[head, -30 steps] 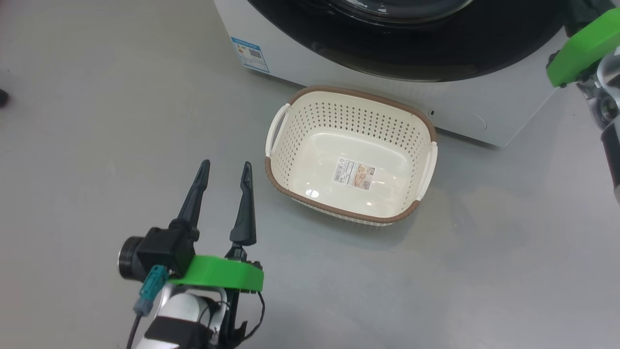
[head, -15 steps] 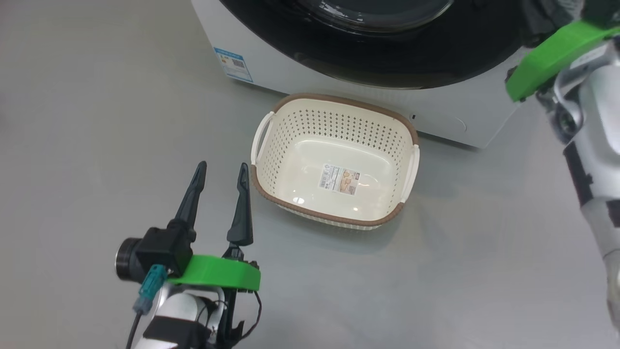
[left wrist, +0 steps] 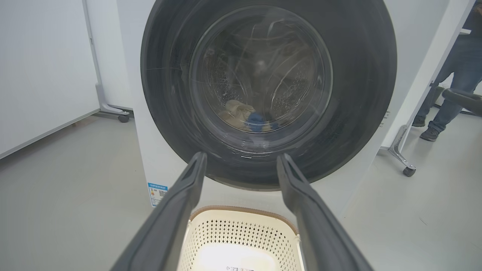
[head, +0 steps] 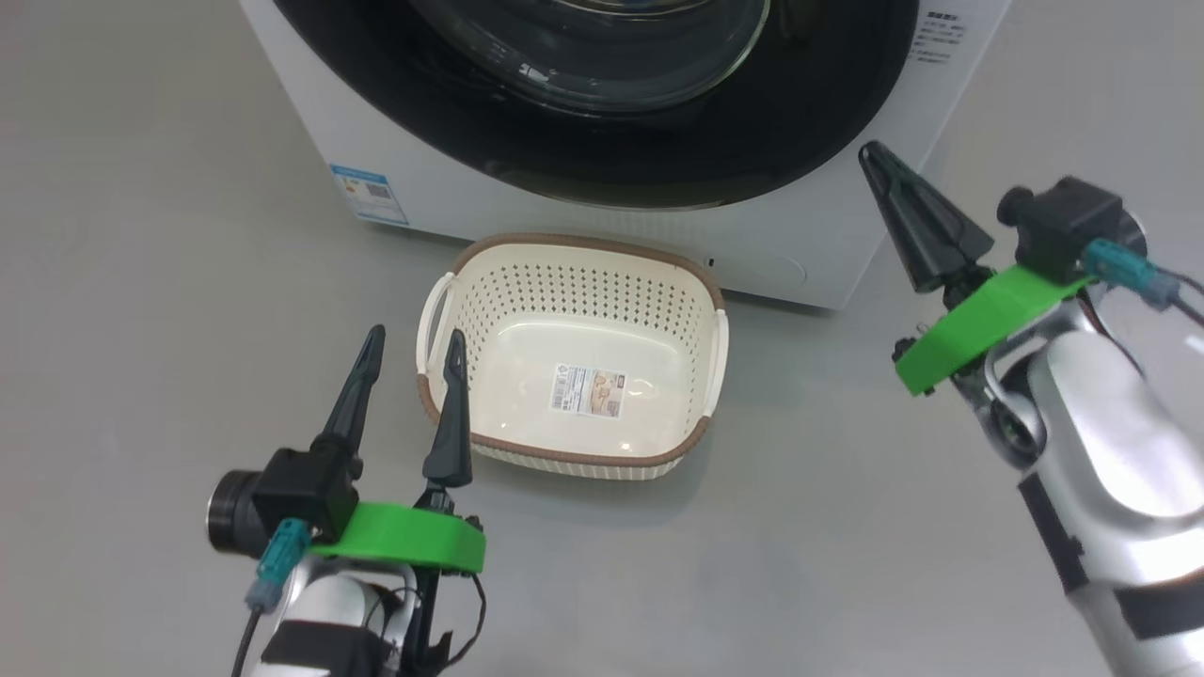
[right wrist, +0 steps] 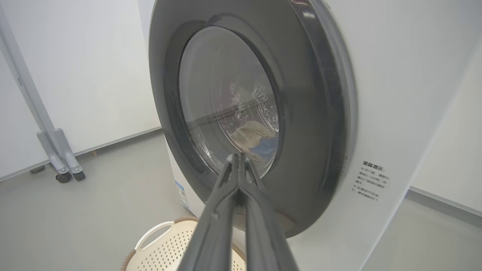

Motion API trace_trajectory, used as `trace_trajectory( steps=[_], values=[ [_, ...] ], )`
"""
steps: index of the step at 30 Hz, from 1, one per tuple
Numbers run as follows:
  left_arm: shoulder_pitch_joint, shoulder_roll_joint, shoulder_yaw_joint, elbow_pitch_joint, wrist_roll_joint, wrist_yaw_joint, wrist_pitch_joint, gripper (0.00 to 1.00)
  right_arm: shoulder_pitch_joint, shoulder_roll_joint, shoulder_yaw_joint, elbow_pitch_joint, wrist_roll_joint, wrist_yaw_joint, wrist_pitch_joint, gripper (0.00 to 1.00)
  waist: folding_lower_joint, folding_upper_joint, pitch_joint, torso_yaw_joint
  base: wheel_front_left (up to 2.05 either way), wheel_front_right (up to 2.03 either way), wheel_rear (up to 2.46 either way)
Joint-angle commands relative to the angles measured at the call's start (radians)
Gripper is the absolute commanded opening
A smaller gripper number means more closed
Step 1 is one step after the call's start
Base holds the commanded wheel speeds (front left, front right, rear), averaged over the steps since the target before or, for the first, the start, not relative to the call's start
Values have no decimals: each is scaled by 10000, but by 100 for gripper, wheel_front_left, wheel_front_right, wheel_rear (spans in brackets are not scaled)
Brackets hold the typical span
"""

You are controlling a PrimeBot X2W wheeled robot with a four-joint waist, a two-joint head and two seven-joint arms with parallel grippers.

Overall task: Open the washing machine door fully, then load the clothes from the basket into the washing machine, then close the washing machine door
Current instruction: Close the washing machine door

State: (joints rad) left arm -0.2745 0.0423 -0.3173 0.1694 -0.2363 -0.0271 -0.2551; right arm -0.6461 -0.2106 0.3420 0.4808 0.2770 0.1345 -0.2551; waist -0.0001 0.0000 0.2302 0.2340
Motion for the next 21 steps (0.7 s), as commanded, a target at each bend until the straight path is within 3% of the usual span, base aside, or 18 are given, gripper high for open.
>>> trace_trajectory(
  steps=[1,9,15,16,17,18,21],
  values=[
    [8,164,457,-229,121,-38,-67,100,625,226,-174,-735,-12,-38,-66,0,1,0,-290,-324,0,0,0],
    [263,380,708,-51,112,-21,-67,100,3212,842,-1321,-2178,-611,-38,-66,0,1,0,-826,-1069,0,0,0],
    [405,515,768,83,61,-37,-67,100,4322,1172,-2056,-2918,-975,-38,-56,0,1,0,-1074,-1483,0,0,0],
    [442,567,781,135,39,-47,-67,100,4683,1290,-2276,-3198,-1080,-38,12,25,1,0,-1158,-1617,0,0,0],
    [463,581,784,166,18,-54,-66,100,4853,1339,-2378,-3325,-1127,-38,52,40,1,0,-1205,-1677,0,0,0],
    [486,596,791,198,1,-50,-66,100,5017,1383,-2468,-3440,-1158,-38,102,47,1,0,-1252,-1735,0,0,0],
    [553,620,812,258,-74,-44,-66,100,5414,1477,-2714,-3736,-1283,-38,236,85,1,0,-1372,-1899,0,0,0]
  ],
)
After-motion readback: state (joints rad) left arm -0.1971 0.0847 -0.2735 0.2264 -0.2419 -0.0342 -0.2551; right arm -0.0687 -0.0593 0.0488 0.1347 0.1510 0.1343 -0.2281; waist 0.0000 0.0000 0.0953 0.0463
